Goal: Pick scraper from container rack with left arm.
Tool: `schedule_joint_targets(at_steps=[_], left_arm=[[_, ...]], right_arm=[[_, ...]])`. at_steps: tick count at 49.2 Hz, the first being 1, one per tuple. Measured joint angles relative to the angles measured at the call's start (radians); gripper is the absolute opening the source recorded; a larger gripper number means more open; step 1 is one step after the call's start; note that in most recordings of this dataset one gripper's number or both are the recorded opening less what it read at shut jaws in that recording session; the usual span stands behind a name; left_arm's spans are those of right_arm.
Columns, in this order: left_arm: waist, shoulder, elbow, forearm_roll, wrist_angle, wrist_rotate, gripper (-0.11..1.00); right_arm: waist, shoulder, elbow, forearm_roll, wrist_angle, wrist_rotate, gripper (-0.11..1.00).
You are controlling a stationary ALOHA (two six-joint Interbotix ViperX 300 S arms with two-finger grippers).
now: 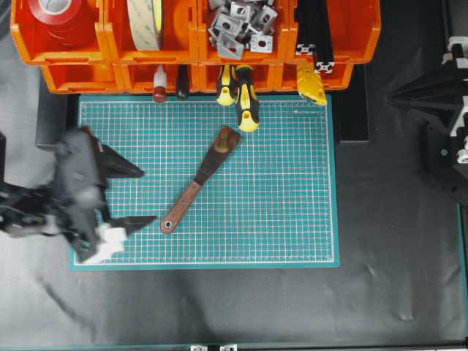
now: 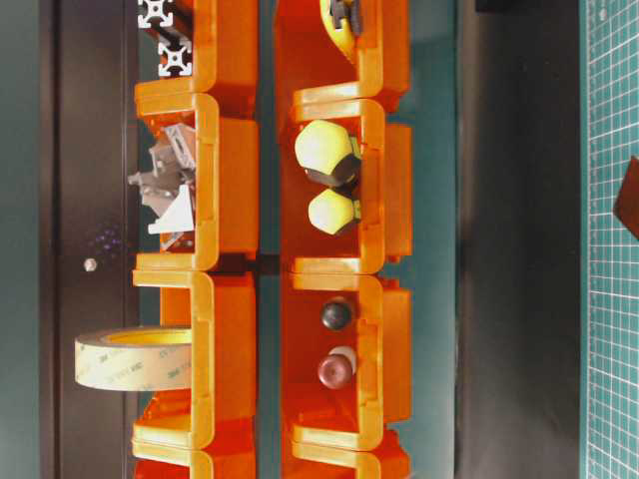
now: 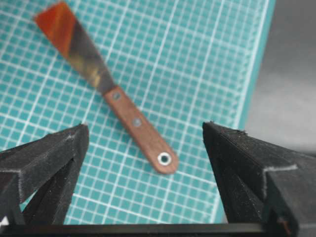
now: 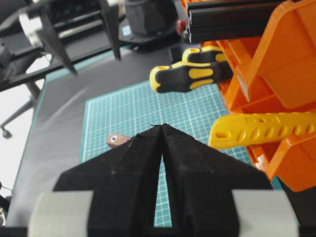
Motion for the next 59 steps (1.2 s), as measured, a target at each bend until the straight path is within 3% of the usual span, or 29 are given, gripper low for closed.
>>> schedule_joint_targets(at_steps=[12, 25, 33, 59], left_arm=[[-0.028, -0.285, 0.146, 0.000, 0.025, 0.014, 0.89], [-0.026, -0.588, 0.230, 0.000, 0.069, 0.170, 0.89], [-0.026, -0.644, 0.232, 0.000, 0.071, 0.230, 0.89], [-0.026, -0.673, 0.241, 0.000, 0.069, 0.250, 0.88]], right_arm=[[0.000, -0.006, -0.002, 0.000, 0.002, 0.000, 0.00], [0.000, -0.015, -0.008, 0.000, 0.002, 0.000, 0.00], [0.000, -0.017, -0.009, 0.000, 0.002, 0.002, 0.00], [0.000, -0.017, -0.009, 0.000, 0.051, 0.000, 0.00]])
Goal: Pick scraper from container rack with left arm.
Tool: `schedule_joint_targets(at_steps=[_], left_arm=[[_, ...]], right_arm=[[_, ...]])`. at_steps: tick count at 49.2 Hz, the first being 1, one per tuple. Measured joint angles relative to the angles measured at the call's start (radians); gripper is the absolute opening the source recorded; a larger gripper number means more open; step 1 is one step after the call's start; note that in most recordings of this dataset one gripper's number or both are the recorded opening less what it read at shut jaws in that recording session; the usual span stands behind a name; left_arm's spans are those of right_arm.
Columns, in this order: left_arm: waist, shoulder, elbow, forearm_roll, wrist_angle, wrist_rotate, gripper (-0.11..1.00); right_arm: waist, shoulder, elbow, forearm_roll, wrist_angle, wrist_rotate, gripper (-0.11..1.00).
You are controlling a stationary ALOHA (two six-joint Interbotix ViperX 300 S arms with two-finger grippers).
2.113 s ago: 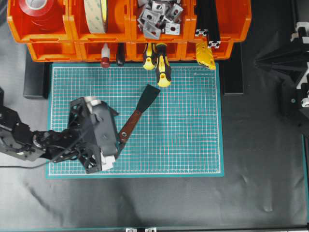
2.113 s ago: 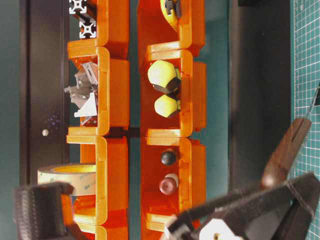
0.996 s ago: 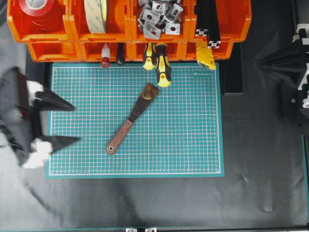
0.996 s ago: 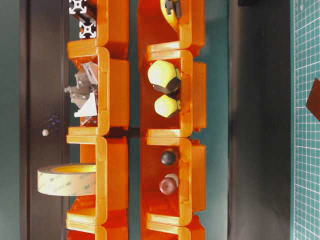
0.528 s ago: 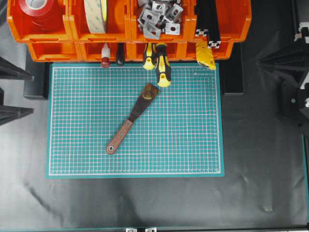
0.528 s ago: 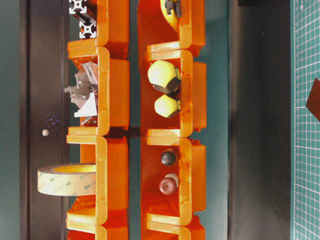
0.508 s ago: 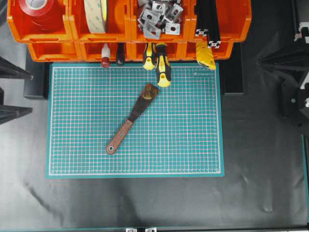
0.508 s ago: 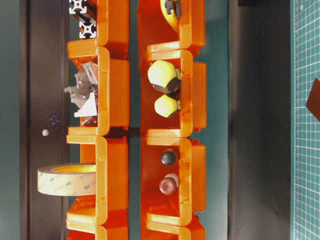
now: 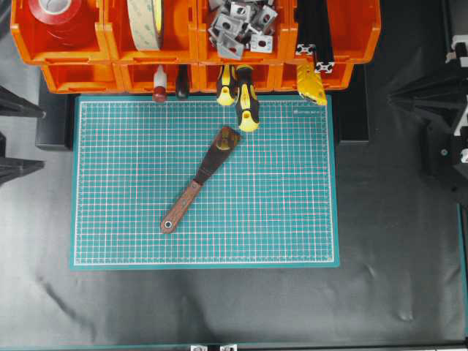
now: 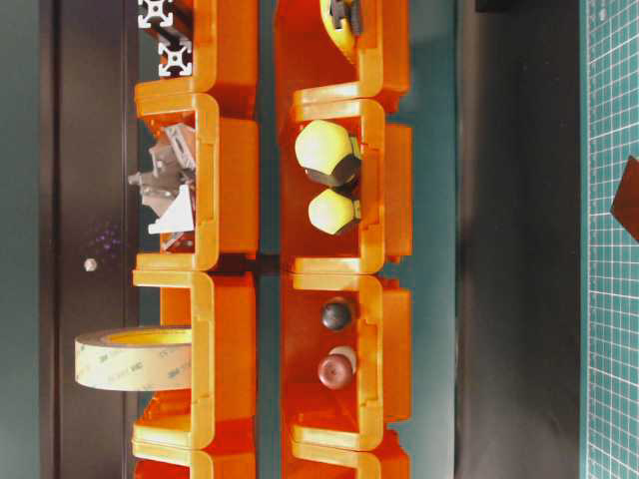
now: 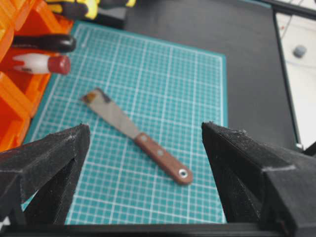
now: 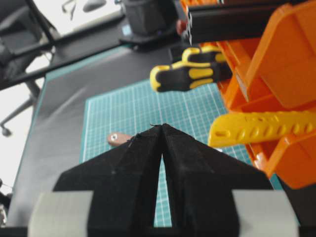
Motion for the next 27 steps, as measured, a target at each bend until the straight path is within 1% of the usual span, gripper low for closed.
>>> schedule_joint_targets(at_steps=[6, 27], left_arm=[[0.000, -0.006, 0.003, 0.000, 0.002, 0.000, 0.88], [-0.002, -0.009, 0.008, 0.000, 0.002, 0.002, 0.88]], right_arm=[[-0.002, 0.000, 0.000, 0.000, 0.021, 0.002, 0.00], [-0.002, 0.000, 0.000, -0.002, 0.023, 0.002, 0.00]])
